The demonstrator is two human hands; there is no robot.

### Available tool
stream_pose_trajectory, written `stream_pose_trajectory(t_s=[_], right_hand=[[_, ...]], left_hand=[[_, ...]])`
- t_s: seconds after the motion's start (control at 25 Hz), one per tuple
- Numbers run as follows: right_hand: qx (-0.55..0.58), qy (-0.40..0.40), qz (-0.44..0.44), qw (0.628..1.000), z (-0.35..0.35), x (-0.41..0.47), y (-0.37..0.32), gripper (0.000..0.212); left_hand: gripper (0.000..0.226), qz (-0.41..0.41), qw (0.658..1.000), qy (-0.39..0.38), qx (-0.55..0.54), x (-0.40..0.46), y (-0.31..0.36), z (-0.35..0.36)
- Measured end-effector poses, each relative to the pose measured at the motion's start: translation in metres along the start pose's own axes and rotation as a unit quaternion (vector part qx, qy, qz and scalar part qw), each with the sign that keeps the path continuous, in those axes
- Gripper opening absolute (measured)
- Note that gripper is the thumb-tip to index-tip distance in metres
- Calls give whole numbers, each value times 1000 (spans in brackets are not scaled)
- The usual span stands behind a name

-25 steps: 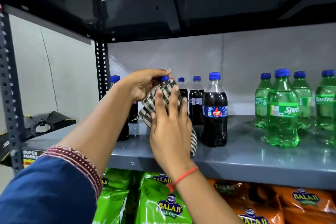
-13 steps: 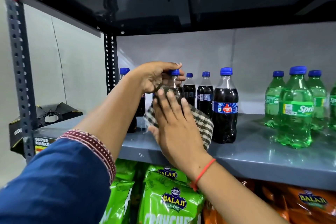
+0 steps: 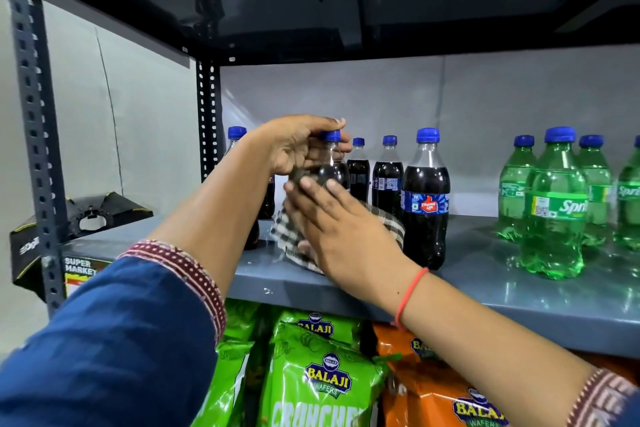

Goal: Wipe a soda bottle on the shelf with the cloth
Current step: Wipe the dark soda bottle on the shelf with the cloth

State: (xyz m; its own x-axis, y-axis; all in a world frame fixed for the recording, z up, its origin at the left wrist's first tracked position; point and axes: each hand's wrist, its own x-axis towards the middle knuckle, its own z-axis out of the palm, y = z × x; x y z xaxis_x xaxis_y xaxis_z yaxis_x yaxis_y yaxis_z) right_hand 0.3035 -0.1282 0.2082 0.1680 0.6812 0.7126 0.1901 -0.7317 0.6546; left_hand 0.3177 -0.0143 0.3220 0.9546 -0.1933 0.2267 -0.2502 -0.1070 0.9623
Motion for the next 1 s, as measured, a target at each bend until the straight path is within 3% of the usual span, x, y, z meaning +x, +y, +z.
stream_pose_trajectory(t_s=[0.32,0.56,0.68,1.0], right_hand=[[-9,15,-73,997,2,-3,14,53],[21,34,-65,997,2,-5,21,54],[44,42,-5,998,1,-5,21,56],[35,34,-51,997,4,-7,21,57]], left_hand=[[24,0,1000,-9,2,2,0,-2],[23,-7,1000,-10,-1,2,0,-2],[22,-15,1000,-11,-4,3,-1,-2],[23,-2,1000,-11,-5,4,-2,-3]])
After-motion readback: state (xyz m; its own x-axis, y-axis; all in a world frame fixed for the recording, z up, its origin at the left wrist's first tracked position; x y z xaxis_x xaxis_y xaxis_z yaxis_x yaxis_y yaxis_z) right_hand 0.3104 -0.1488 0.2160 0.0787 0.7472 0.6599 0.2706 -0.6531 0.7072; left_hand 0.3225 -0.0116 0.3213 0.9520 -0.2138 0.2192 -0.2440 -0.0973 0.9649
